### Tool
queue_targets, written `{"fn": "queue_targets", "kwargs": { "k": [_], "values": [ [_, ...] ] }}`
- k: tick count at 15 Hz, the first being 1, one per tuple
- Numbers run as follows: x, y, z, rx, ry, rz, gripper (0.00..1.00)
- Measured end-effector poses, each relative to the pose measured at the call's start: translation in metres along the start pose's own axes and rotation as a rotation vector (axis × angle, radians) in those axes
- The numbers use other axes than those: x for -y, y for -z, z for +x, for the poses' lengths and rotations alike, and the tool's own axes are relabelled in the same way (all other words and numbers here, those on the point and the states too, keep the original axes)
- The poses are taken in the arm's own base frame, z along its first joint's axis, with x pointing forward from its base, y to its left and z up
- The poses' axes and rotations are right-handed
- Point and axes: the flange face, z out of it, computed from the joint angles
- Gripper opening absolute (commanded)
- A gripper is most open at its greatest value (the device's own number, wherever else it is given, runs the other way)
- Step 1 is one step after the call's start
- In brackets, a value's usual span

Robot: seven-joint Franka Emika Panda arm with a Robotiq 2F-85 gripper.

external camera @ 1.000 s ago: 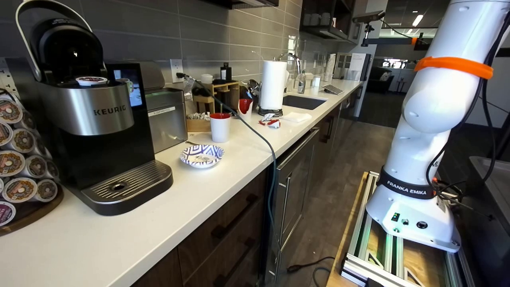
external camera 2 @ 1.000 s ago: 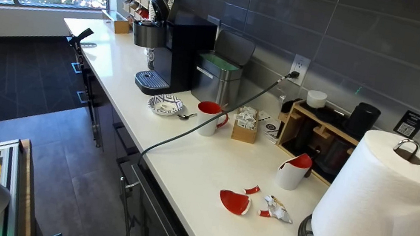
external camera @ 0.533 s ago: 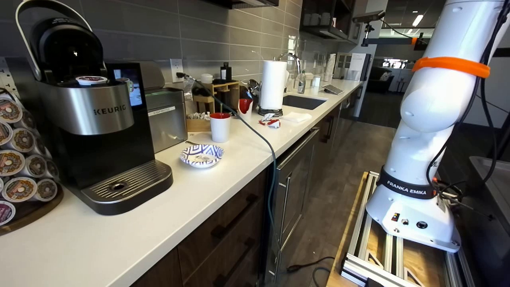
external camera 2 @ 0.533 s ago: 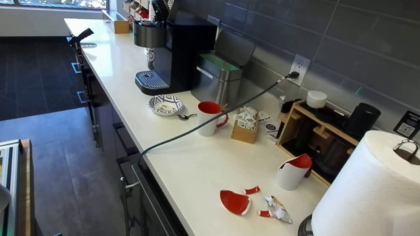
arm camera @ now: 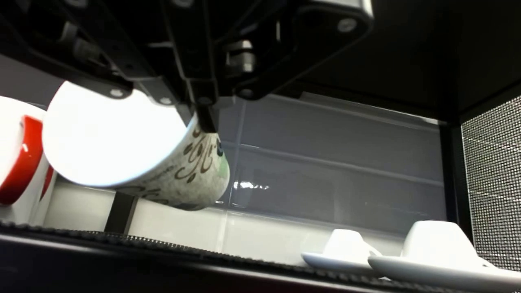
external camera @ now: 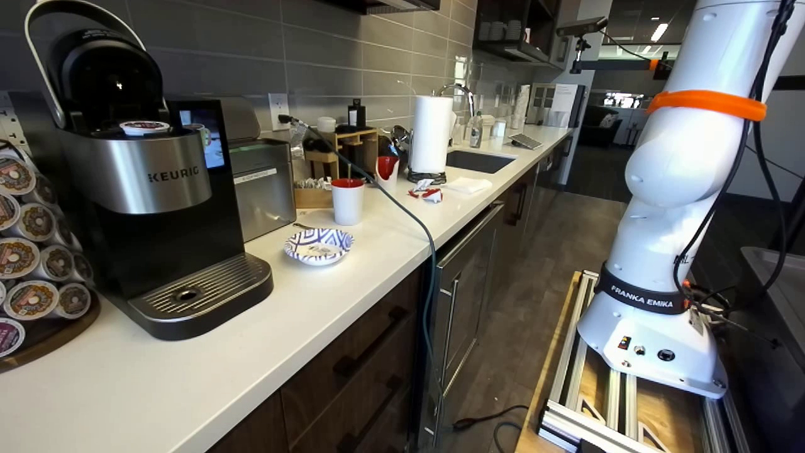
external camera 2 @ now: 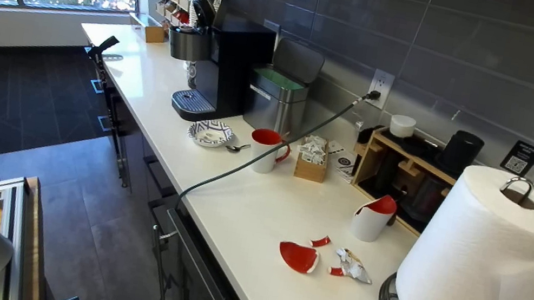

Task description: Put the paper cup inside the cabinet

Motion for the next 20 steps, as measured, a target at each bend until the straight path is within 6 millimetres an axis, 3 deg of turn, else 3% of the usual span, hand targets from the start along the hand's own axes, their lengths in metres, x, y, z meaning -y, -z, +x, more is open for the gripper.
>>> {"fn": "queue_targets", "kwargs": {
  "k": [20],
  "values": [
    [0.033, -0.001, 0.000, -0.018, 0.153, 0.040, 0.01]
  ]
}}
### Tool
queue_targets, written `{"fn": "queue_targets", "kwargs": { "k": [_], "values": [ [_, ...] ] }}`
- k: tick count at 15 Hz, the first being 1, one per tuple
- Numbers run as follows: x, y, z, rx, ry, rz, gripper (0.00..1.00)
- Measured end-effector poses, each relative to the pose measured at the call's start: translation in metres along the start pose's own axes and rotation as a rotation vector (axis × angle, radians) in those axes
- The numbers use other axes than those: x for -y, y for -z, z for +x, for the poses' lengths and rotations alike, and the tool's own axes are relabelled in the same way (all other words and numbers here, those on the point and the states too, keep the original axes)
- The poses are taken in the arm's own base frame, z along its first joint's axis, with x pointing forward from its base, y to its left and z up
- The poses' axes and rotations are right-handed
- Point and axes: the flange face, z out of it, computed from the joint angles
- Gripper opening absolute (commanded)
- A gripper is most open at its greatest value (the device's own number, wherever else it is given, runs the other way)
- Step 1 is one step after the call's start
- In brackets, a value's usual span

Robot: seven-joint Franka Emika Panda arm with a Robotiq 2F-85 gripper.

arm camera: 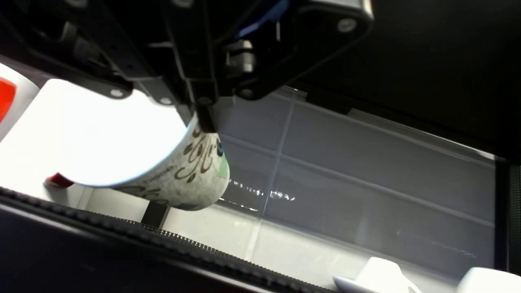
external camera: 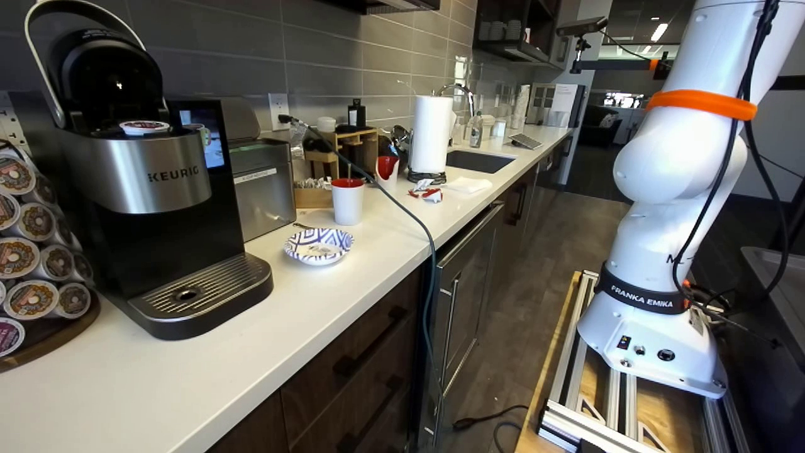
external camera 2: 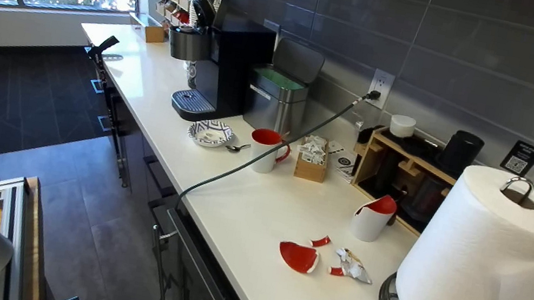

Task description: Put the paper cup inside the cabinet

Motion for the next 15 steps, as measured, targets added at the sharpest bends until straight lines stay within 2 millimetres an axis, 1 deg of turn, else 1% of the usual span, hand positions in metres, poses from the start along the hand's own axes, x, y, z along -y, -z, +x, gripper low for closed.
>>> {"fn": "queue_targets", "kwargs": {
  "k": [7, 11, 12, 13, 14, 15],
  "values": [
    [0.000, -0.001, -0.004, 0.010, 0.027, -0.003, 0.01],
    [0.006, -0.002, -0.006, 0.017, 0.036, 0.006, 0.01],
    [0.007, -0.002, -0.007, 0.018, 0.038, 0.008, 0.08],
    [0.009, -0.002, -0.007, 0.020, 0.040, 0.011, 0.29],
    [0.010, -0.003, -0.008, 0.021, 0.039, 0.012, 0.34],
    [0.011, -0.003, -0.008, 0.023, 0.039, 0.013, 0.43]
  ]
}}
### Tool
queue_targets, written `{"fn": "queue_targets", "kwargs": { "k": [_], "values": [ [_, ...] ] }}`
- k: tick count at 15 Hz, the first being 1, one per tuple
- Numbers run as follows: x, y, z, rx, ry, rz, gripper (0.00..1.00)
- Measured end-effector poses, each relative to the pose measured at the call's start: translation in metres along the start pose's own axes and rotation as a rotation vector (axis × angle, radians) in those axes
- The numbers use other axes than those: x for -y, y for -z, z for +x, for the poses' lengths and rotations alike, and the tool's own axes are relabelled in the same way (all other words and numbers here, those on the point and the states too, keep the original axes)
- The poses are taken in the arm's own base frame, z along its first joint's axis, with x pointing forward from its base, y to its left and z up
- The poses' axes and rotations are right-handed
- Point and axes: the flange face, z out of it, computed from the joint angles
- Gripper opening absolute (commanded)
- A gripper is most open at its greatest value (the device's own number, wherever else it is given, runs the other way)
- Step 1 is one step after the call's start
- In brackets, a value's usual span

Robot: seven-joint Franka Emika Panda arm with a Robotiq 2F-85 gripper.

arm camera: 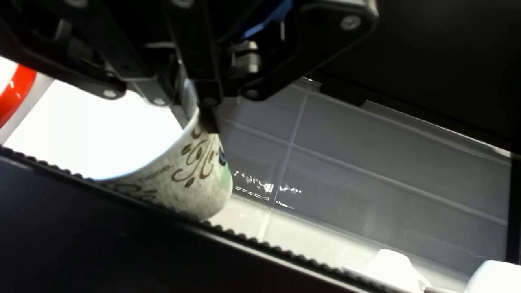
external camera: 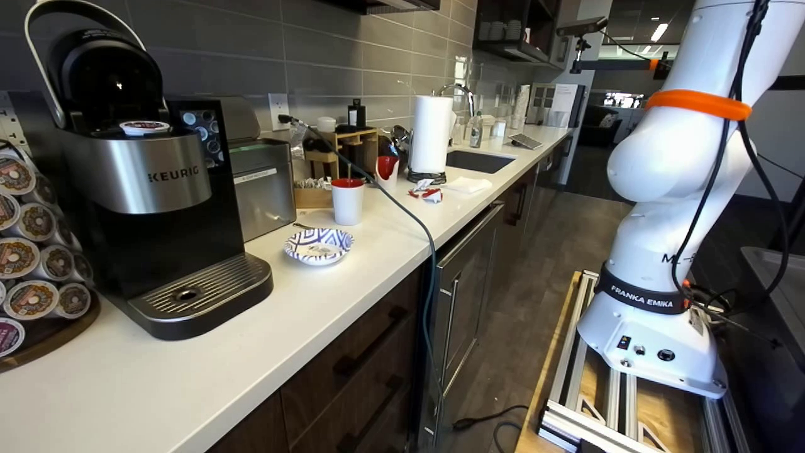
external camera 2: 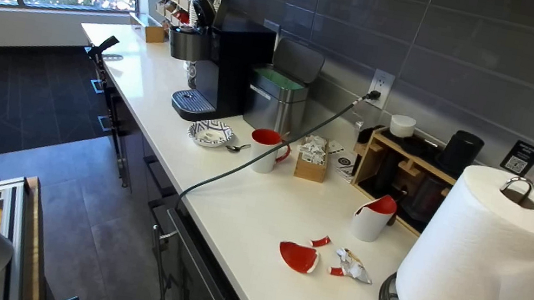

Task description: Put the paper cup inside the cabinet

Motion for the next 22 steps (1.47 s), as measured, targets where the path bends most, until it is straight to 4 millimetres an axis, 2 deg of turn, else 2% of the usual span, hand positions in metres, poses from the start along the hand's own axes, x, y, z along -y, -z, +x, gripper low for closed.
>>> {"fn": "queue_targets", "kwargs": {
  "k": [6, 8, 12, 16, 17, 19, 22],
  "values": [
    [0.002, 0.000, -0.003, 0.021, -0.007, 0.000, 0.90],
    [-0.001, 0.002, -0.001, 0.021, -0.015, -0.008, 1.00],
    [-0.002, 0.013, 0.013, 0.036, -0.036, -0.020, 1.00],
    [0.023, 0.023, 0.033, 0.084, -0.112, 0.047, 1.00],
    [0.024, 0.028, 0.038, 0.108, -0.121, 0.063, 1.00],
    [0.002, 0.044, 0.042, 0.162, -0.126, 0.048, 1.00],
    [-0.069, 0.082, 0.034, 0.278, -0.106, -0.051, 1.00]
  ]
}}
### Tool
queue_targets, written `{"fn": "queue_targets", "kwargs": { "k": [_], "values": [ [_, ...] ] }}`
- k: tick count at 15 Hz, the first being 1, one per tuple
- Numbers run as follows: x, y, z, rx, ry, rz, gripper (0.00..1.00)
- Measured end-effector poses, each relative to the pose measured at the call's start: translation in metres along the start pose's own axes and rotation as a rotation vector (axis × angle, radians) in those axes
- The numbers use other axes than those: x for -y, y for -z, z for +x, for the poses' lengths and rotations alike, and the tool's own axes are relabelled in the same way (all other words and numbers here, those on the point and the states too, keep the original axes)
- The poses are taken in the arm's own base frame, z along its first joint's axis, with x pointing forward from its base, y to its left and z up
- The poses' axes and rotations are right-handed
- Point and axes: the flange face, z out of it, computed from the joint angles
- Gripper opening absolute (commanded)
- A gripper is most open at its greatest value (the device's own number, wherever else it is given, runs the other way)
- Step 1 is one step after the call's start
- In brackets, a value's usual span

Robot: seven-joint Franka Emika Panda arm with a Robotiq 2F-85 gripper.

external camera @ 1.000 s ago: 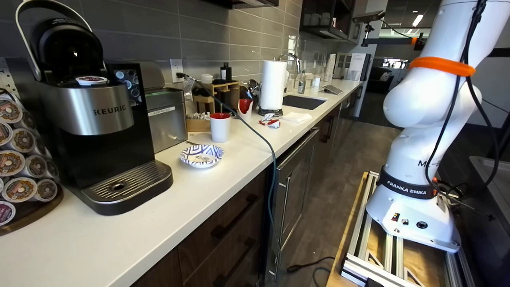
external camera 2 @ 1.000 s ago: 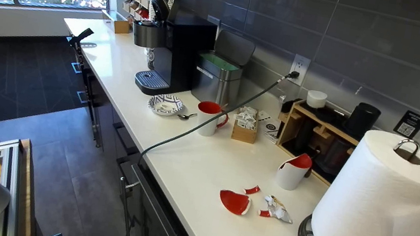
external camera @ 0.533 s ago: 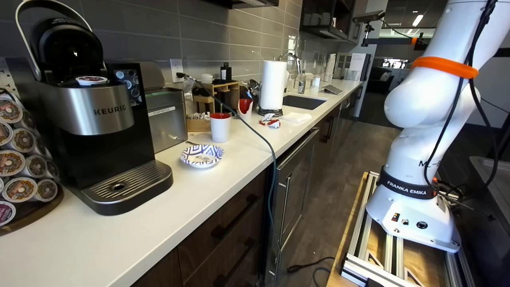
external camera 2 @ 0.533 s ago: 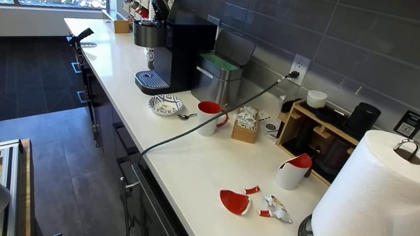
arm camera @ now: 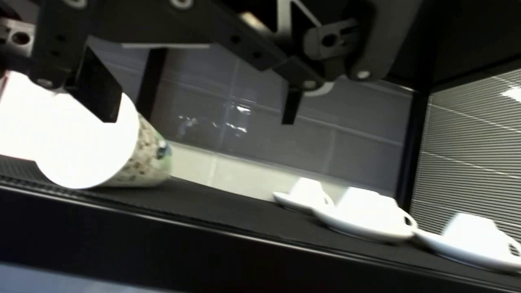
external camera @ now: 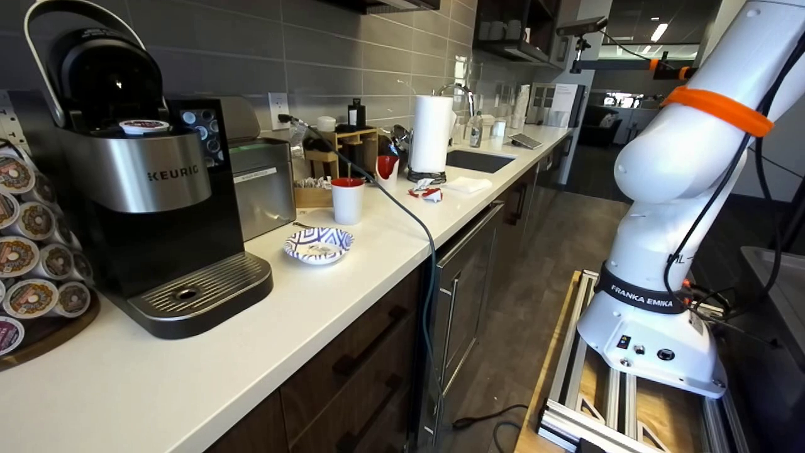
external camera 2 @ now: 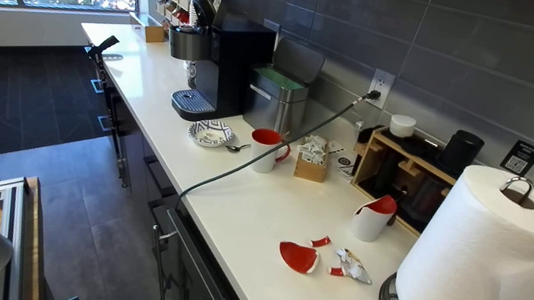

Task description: Put the paper cup inside the cabinet

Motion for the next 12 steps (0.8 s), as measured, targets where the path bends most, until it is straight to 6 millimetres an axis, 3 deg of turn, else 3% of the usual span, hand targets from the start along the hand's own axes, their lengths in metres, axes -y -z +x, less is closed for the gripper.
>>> {"fn": "queue_targets", "kwargs": {
  "k": [2, 5, 8, 12],
  "values": [
    [-0.036, 0.018, -0.012, 0.052, 0.024, 0.014, 1.00],
    [-0.054, 0.034, -0.028, 0.046, 0.040, 0.162, 1.00],
    [-0.057, 0.040, -0.046, 0.057, 0.037, 0.311, 1.00],
    [-0.043, 0.037, -0.081, 0.189, 0.050, 0.499, 1.00]
  ]
}}
